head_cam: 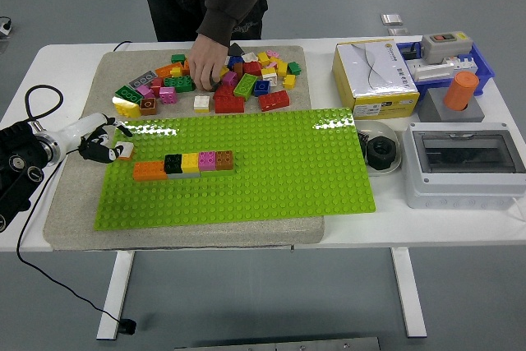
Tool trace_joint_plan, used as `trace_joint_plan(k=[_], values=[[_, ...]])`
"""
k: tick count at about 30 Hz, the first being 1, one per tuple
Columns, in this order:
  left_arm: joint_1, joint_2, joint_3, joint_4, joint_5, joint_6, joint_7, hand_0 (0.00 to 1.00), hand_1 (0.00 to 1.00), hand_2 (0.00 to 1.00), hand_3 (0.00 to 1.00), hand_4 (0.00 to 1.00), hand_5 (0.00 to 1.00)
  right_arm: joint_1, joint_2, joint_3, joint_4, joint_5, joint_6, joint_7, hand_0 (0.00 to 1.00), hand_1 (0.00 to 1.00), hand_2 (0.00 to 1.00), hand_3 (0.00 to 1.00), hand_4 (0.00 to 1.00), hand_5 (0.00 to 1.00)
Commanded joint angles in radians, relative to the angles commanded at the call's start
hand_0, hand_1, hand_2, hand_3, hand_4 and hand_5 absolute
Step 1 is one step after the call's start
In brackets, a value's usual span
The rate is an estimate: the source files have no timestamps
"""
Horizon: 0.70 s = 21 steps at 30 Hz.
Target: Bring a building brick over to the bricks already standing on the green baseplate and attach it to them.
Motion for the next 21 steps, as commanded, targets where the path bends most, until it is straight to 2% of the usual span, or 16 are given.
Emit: trace_joint_plan(k=[3, 4, 14, 18, 21], values=[[-0.002, 0.008, 0.006, -0.022, 0.009, -0.010, 0.011, 0.109, 0.002, 0.025, 0.822, 0.537, 0.002, 0.000, -0.001, 0.001, 0.000, -0.001, 0.000, 0.000, 0.626, 0.438, 0.573, 0.713, 0.708, 0.881], [-0.002, 0.011, 0.010, -0.030, 0.014, -0.013, 0.014, 0.121, 0.002, 0.034, 0.857, 0.697, 0.002, 0.000, -0.001, 0.001, 0.000, -0.002, 0.000, 0.000, 0.626, 0.436, 0.574, 0.712, 0.707, 0.879], [-0.022, 0.053, 0.080, -0.065, 0.050, -0.048, 0.043, 0.125, 0.002, 0.036, 0.860, 0.729, 0.002, 0.002, -0.002, 0.000, 0.000, 0.002, 0.000, -0.001, 0.625, 0.437, 0.575, 0.712, 0.707, 0.878], [-0.036, 0.059, 0.119, -0.051, 0.065, -0.039, 0.035, 0.129, 0.002, 0.038, 0.850, 0.705, 0.002, 0.004, -0.003, -0.002, 0.000, 0.001, 0.001, -0.001, 0.625, 0.437, 0.573, 0.712, 0.708, 0.877], [-0.044, 0.055, 0.139, -0.033, 0.074, -0.014, 0.013, 0.129, 0.002, 0.038, 0.850, 0.705, 0.002, 0.005, -0.003, -0.003, 0.000, 0.000, 0.002, -0.001, 0.625, 0.437, 0.573, 0.712, 0.708, 0.877]])
